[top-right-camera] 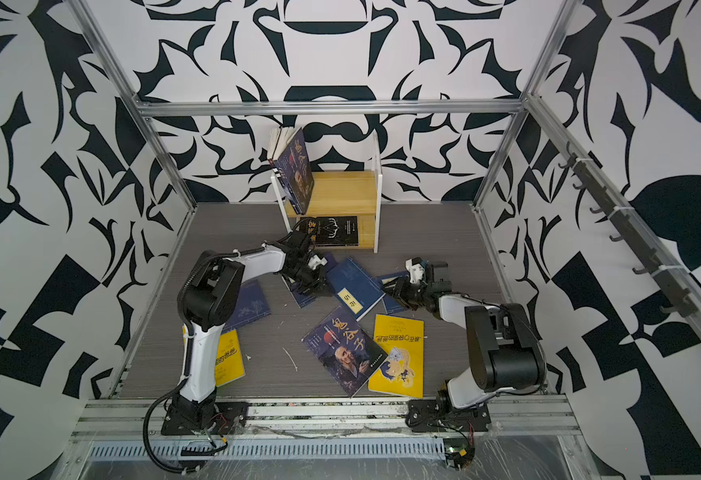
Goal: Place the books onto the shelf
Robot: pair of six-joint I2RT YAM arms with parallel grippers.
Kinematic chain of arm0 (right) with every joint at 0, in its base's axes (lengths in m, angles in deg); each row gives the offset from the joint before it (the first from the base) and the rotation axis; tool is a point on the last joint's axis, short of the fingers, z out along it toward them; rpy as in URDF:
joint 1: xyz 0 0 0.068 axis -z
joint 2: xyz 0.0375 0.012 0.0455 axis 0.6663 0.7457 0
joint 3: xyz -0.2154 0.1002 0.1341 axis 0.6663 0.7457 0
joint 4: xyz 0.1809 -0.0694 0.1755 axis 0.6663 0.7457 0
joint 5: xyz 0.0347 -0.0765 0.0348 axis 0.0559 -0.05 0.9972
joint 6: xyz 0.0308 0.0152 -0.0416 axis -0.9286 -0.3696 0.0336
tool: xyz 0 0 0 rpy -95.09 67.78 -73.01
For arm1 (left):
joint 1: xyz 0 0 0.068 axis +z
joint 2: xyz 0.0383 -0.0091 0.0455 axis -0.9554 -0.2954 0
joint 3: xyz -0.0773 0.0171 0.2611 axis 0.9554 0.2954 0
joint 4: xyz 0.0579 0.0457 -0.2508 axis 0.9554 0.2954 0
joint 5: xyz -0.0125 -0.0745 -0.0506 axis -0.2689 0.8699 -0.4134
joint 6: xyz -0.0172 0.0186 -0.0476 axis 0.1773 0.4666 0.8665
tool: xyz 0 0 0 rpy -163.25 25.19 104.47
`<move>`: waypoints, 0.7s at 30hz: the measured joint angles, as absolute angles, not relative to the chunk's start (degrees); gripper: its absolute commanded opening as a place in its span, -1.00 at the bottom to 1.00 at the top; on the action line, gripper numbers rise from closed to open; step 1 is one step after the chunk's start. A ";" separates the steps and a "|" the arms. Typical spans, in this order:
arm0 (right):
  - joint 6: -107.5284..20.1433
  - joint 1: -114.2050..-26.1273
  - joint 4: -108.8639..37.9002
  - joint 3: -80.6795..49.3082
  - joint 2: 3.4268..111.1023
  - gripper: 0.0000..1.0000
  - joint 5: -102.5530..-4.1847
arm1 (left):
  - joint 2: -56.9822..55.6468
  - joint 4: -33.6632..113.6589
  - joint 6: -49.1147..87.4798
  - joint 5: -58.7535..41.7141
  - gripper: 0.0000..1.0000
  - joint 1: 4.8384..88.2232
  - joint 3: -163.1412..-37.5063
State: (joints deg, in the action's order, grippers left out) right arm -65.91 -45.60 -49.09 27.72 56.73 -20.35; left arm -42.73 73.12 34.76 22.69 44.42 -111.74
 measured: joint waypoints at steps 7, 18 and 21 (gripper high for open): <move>-67.27 -47.98 -54.42 27.74 56.62 -0.26 -18.34 | -42.79 73.87 35.22 23.50 -0.81 44.42 -111.78; -66.72 -51.83 -60.61 27.72 56.81 -0.90 -17.73 | -42.77 73.82 34.76 23.25 -0.46 44.46 -111.78; -64.76 -52.02 -59.03 27.57 56.33 -1.00 -18.43 | -42.11 73.98 34.39 23.01 -0.25 44.46 -111.50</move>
State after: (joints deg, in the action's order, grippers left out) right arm -64.76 -52.02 -59.03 27.57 56.33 -18.43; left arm -42.11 73.98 34.39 23.01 44.46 -111.50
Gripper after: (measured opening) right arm 0.069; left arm 0.324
